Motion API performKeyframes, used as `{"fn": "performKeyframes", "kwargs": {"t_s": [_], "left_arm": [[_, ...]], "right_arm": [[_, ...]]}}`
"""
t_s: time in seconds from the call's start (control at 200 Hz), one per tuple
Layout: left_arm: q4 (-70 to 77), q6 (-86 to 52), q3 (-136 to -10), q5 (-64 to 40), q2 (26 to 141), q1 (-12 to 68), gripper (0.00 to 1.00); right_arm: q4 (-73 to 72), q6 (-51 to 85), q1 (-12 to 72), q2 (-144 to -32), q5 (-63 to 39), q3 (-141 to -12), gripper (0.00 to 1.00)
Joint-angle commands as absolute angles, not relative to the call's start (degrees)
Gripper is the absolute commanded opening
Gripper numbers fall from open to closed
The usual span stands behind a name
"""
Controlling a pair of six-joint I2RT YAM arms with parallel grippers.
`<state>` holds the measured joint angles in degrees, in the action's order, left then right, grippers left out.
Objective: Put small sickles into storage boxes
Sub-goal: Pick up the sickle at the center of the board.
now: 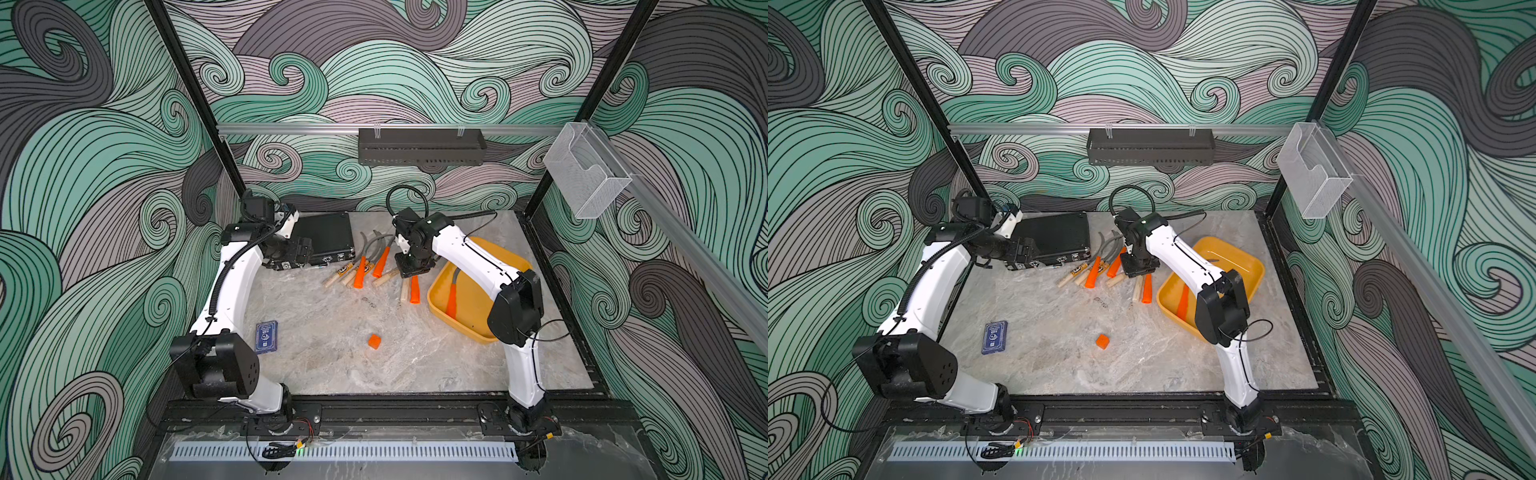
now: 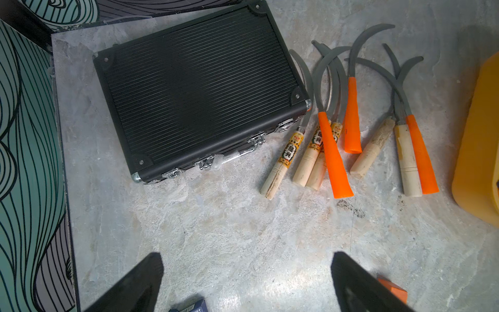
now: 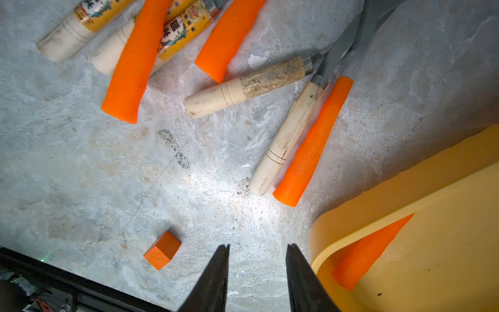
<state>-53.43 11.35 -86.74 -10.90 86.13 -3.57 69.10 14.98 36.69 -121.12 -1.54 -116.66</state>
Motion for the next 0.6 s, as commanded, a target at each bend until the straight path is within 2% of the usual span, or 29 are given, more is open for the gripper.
{"fn": "performKeyframes", "kwargs": {"t_s": [0.0,0.115,0.595], "left_arm": [[-55.6,10.8,-88.9,-10.7,86.1,-3.3,0.97],[-56.3,10.8,-88.7,-10.9,85.8,-3.3,0.97],[-56.5,10.4,-88.5,-11.4,86.6,-3.2,0.96]], "right_arm": [[72.1,13.8,36.9,-123.7,1.3,-120.1,0.40],[74.7,14.2,36.8,-127.4,1.4,-123.8,0.40],[74.8,15.7,37.0,-130.4,-2.5,-122.5,0.40]]}}
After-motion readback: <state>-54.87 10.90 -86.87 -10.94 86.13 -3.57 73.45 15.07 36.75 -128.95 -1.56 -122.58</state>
